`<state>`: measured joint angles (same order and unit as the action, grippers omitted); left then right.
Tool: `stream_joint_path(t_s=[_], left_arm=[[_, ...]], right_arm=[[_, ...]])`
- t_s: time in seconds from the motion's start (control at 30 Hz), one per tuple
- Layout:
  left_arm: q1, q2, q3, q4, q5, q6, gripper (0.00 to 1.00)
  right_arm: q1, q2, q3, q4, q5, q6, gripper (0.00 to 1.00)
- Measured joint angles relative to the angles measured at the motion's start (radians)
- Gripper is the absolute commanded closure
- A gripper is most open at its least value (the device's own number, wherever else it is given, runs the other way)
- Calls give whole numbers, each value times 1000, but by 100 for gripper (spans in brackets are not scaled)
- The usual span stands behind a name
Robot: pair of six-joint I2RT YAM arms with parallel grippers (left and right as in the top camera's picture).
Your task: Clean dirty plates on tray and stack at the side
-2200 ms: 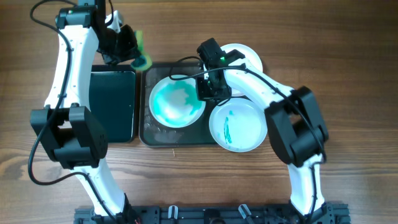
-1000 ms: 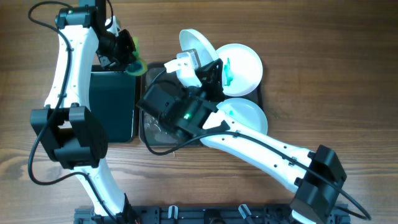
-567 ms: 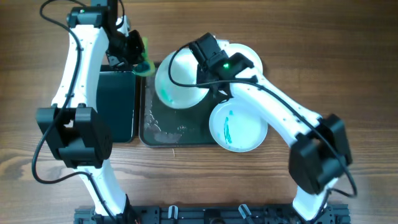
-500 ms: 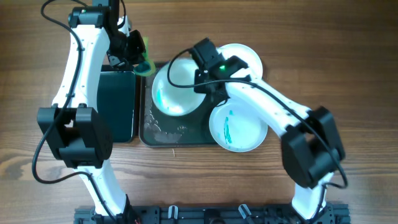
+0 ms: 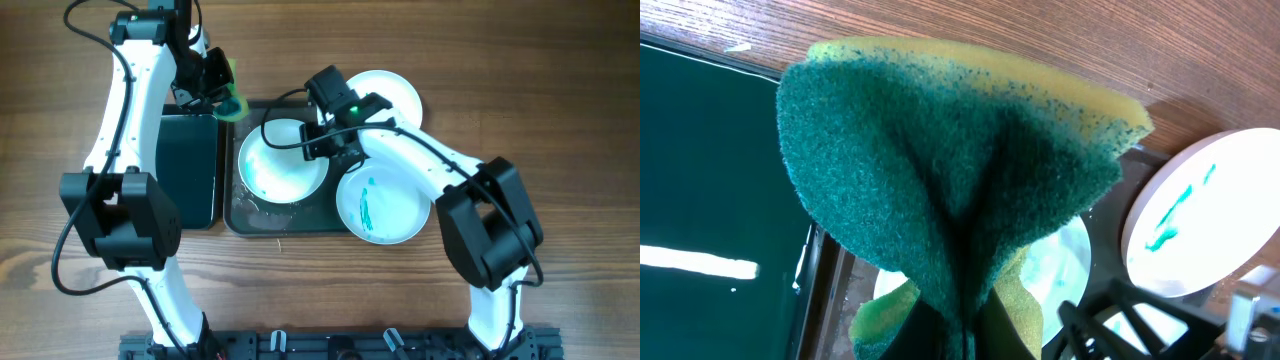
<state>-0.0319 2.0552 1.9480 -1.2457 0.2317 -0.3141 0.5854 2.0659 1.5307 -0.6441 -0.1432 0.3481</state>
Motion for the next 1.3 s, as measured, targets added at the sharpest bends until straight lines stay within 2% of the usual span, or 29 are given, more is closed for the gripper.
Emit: stream_joint_path(t_s=[0.13,0.23,0.27,0.37,0.4,0.57,0.67,0.83,0.93,1.13,1.3], left_arm=[[0,0,0,0,0,-6,96],[0,0,0,0,0,-6,96],[0,0,0,0,0,-6,96],[0,0,0,0,0,-6,96],[0,0,0,0,0,-7,96],[0,0,0,0,0,-6,96],[0,0,0,0,0,-7,96],[0,0,0,-2,0,-10,96],[0,0,0,-9,0,-19,96],[-32,0,-66,4,-3,-32,96],[-105,0,-229,80,-3,-63,96]], right_arm=[[-55,39,0,76,-78,-173,46],[-64,85,-1,130,-114,-232,57],[-63,95,-1,145,-124,-245,62],[-58,112,-1,172,-145,-250,92],[-58,117,-1,175,-145,-241,96],[-58,134,0,168,-144,-140,96],[-57,121,2,106,-119,-50,96],[-35,62,1,-51,113,201,96],[-19,45,1,-64,189,298,96],[2,45,0,-52,212,343,96],[2,45,0,-24,145,311,96]])
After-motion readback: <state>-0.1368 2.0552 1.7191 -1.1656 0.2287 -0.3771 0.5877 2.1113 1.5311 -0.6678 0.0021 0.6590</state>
